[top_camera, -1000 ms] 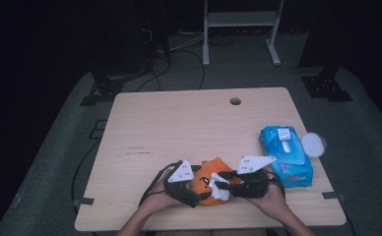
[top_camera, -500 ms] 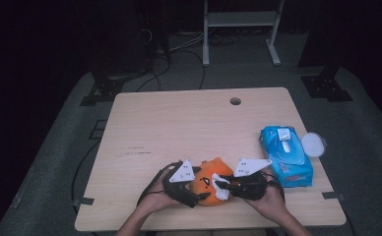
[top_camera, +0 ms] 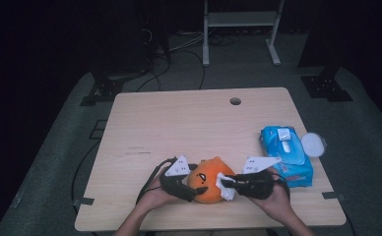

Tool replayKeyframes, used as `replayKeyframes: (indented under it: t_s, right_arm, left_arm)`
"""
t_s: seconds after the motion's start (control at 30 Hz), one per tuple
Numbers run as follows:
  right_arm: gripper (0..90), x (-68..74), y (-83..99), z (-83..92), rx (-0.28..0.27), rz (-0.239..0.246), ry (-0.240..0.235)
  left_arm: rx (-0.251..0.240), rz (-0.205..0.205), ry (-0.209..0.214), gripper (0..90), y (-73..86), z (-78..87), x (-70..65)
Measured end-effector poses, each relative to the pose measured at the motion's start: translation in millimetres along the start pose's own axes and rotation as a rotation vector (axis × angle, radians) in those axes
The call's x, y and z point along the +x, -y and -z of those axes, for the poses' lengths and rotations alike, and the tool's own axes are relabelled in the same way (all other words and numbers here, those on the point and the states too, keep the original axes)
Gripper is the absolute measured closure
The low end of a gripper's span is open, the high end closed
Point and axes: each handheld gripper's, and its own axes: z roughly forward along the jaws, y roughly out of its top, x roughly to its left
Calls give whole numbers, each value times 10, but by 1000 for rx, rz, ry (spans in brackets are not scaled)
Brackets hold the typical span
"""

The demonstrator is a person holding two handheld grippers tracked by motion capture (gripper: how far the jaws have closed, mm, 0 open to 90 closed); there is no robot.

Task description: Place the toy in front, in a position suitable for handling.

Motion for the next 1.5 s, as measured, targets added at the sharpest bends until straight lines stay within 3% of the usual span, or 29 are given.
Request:
replayKeyframes:
  t_s: [0.03, 0.13, 0.2, 0.3, 0.4, 0.43, 0.47, 0.5, 0.53, 0.57, 0.63, 0.8, 0.83, 0.87, 0.9, 0.93, 1.0, 1.07, 1.1, 1.13, 1.17, 1.27, 1.37, 1.4, 1.5]
  right_arm:
    - [806, 40, -5, -39, 12, 22, 15]
    - [806, 31, -2, -70, 13, 18, 18]
    - [807, -24, 21, -80, -4, -20, 6]
    - [805, -17, 17, -66, 3, -6, 9]
    - [805, -55, 17, -9, -7, -11, 20]
    - [805, -115, 40, 41, -14, -24, 38]
    - [805, -115, 40, 41, -14, -24, 38]
    - [805, -209, 84, 97, -7, -38, 84]
    - [805, -209, 84, 97, -7, -38, 84]
    - [805, -329, 149, 153, -7, -84, 92]
    - [805, -360, 170, 167, -6, -100, 92]
    - [805, -224, 99, 131, -15, -70, 77]
    - [804, -115, 53, 65, -18, -44, 31]
    - [804, -115, 53, 65, -18, -44, 31]
    - [803, -46, 29, 10, 3, 5, 47]
    - [803, -46, 29, 10, 3, 5, 47]
    - [803, -141, 49, 43, -16, -39, 31]
    - [803, -247, 79, 91, -31, -74, 48]
    - [802, -306, 92, 119, -42, -97, 51]
    - [802, -306, 92, 119, -42, -97, 51]
    - [802, -420, 114, 159, -55, -132, 54]
    - [803, -506, 144, 168, -50, -149, 75]
    - [803, -549, 171, 151, -38, -168, 74]
    - [804, -519, 162, 136, -33, -161, 74]
    - [806, -324, 91, 81, -31, -111, 72]
  left_arm:
    - [7, -1, -8, 174, -5, 10, 2]
    - [-3, 23, -12, 146, -38, 50, 2]
    - [-32, 24, 5, 143, -113, 87, -37]
    - [-1, -3, -6, 169, -94, 34, -64]
    - [-6, 22, -4, 193, -59, 33, -17]
    - [-15, 48, 3, 192, -24, 46, 43]
    - [-15, 48, 3, 192, -24, 46, 43]
    - [-18, 65, 9, 192, 13, 56, 88]
    - [-18, 65, 9, 192, 13, 56, 88]
    - [-25, 81, 15, 192, 34, 60, 112]
    - [-32, 79, 10, 184, 40, 53, 103]
    - [-26, 77, 4, 174, 43, 26, 104]
    - [-23, 87, 5, 169, 44, 15, 103]
    - [-23, 87, 5, 159, 44, 15, 103]
    - [-19, 86, -2, 145, 26, 44, 90]
    - [-19, 86, -2, 134, 26, 44, 90]
    - [-42, 92, 10, 118, -47, 132, 54]
    - [-45, 83, 16, 121, -71, 138, 28]
    - [-15, 48, 20, 130, -86, 94, -19]
    - [-15, 48, 20, 131, -86, 94, -19]
    - [8, 47, 26, 130, -58, 30, -25]
    - [-6, 68, 30, 131, -35, 20, -3]
    - [-14, 90, 1, 137, -21, 22, 34]
    - [-12, 96, -8, 140, -15, 24, 46]
    - [-26, 171, -4, 148, 5, 35, 111]
